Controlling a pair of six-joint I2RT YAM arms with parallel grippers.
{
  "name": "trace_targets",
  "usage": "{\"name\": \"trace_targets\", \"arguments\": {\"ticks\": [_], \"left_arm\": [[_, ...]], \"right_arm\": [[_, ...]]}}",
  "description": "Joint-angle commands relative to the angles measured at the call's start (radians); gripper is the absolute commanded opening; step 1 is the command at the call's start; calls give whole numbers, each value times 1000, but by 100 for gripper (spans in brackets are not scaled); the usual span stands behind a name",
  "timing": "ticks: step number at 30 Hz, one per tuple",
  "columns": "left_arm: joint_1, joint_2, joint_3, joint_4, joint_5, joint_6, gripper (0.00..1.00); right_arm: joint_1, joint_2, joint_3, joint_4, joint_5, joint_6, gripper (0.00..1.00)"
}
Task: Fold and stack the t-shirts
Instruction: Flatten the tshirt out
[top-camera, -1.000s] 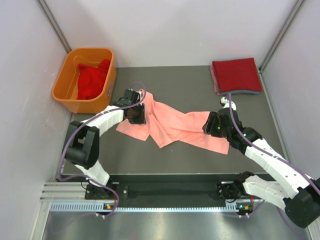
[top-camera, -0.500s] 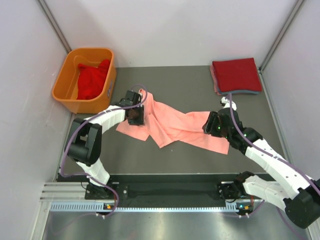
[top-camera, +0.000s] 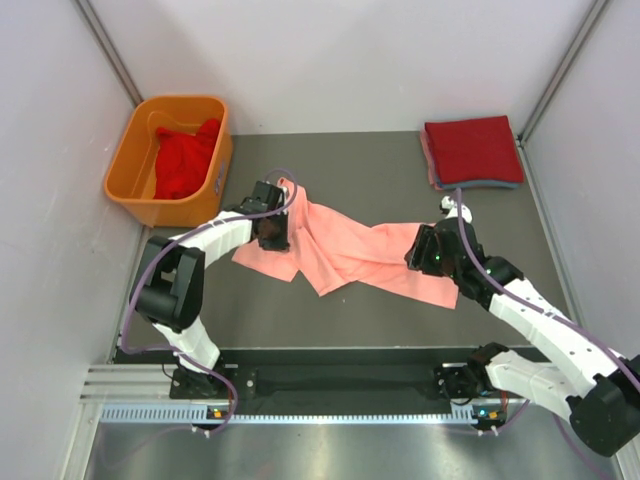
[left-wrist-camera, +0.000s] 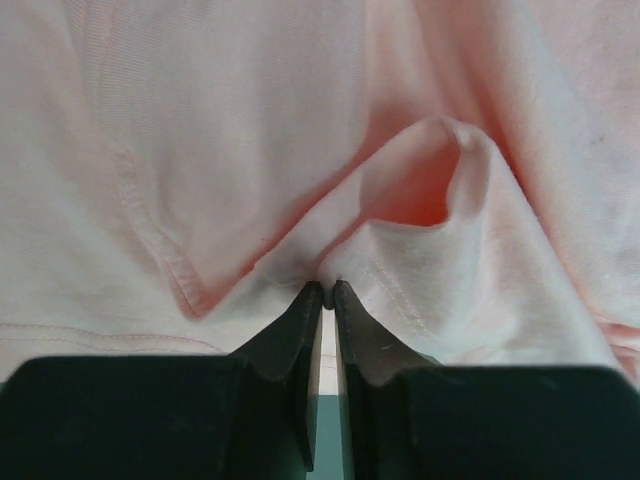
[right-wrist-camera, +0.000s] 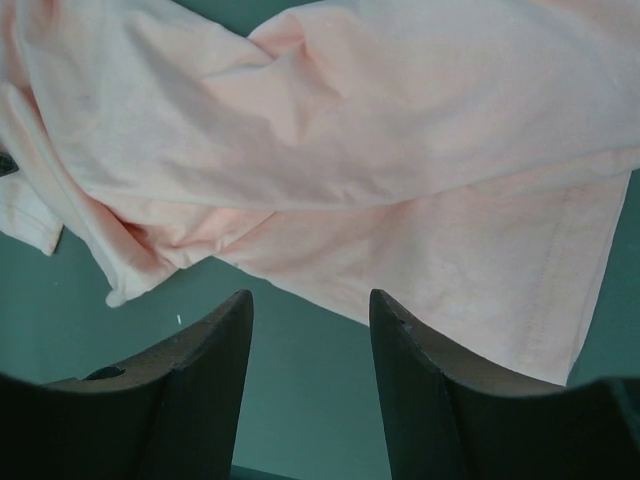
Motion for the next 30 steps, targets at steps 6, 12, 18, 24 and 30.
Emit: {"name": "trace_targets", "arguments": {"ticks": [6,12,18,24,30], "left_arm": [[-31,-39,35,-32,20,-48,0],[-72,-156,115,-205,-50,-117,0],[-72,-359,166,-305,-140,-128,0],[-72,-517,181,-330,-148,-118,0],[-72,-609,209,-339,-134,-118,0]], "right_arm": [[19,23,-27,41,17,21,51],[-39,50,-88,-94,66,270,53],[-257,60,-149,-168,32,350,52],[-296,8,-171,-214,63,424,50],[-303,-55,-146,-178,124,345,50]]}}
